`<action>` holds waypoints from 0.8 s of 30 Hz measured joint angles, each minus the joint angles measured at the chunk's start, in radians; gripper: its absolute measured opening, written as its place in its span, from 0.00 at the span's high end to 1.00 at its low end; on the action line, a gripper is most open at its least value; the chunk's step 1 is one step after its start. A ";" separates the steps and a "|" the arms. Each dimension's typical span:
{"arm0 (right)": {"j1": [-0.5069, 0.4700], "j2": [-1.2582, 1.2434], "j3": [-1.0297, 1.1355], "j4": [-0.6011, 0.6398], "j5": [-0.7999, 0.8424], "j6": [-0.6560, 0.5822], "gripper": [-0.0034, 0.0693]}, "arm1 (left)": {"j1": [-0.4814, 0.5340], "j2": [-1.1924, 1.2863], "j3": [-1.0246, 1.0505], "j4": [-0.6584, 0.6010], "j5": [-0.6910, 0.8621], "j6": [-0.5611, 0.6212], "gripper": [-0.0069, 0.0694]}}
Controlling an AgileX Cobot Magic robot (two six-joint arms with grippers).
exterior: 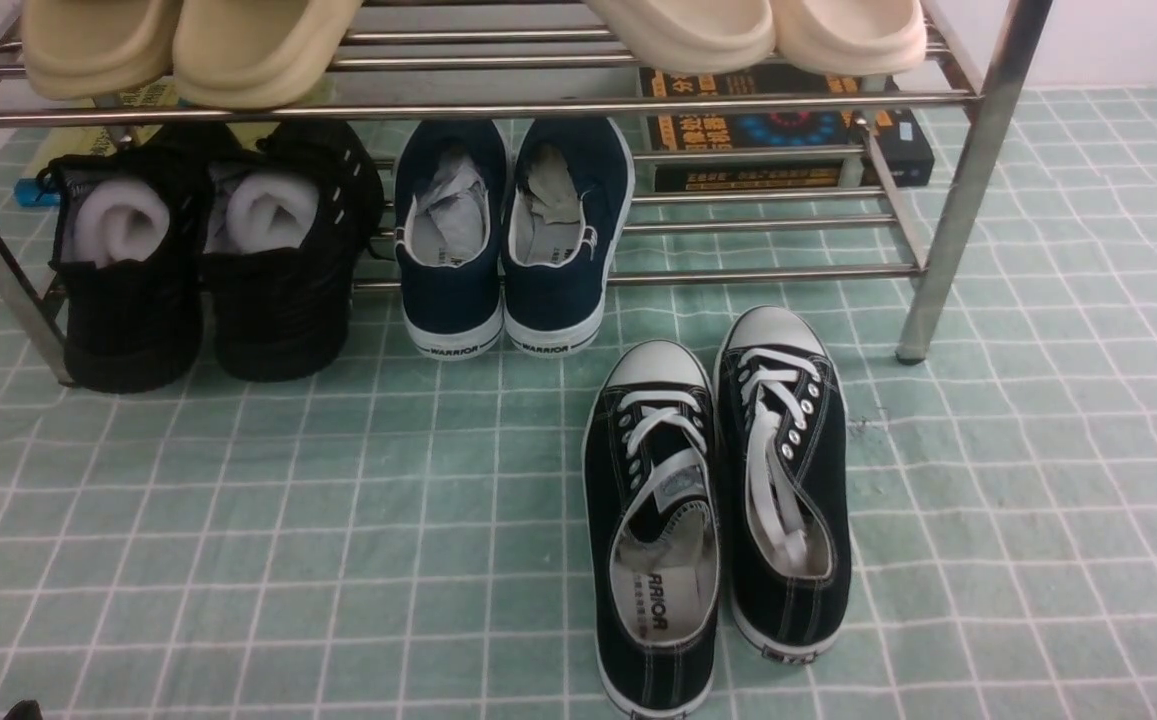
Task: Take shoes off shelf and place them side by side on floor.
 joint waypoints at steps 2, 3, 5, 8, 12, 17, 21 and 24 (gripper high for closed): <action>0.000 0.000 0.000 0.000 0.000 0.002 0.88 | 0.000 0.000 0.000 0.000 0.000 0.000 0.59; 0.000 0.000 0.000 0.000 0.000 0.002 0.88 | 0.000 0.000 0.000 0.000 0.000 0.000 0.59; 0.000 0.000 0.000 0.000 0.000 0.002 0.88 | 0.000 0.000 0.000 0.000 0.000 0.000 0.59; 0.000 0.000 0.000 0.000 0.000 0.002 0.87 | 0.000 0.000 0.000 0.000 0.000 0.000 0.59; 0.000 0.000 0.000 0.000 0.000 0.003 0.87 | 0.000 0.000 0.000 0.000 0.000 0.000 0.59; 0.000 0.000 0.000 0.000 0.000 0.003 0.86 | 0.000 0.000 0.000 0.000 0.000 0.000 0.59; 0.000 0.000 0.000 0.000 0.000 0.003 0.85 | 0.000 0.000 0.000 0.000 0.000 0.000 0.59; 0.000 0.000 0.000 0.000 0.000 0.002 0.85 | 0.000 0.000 0.000 0.000 0.000 0.000 0.59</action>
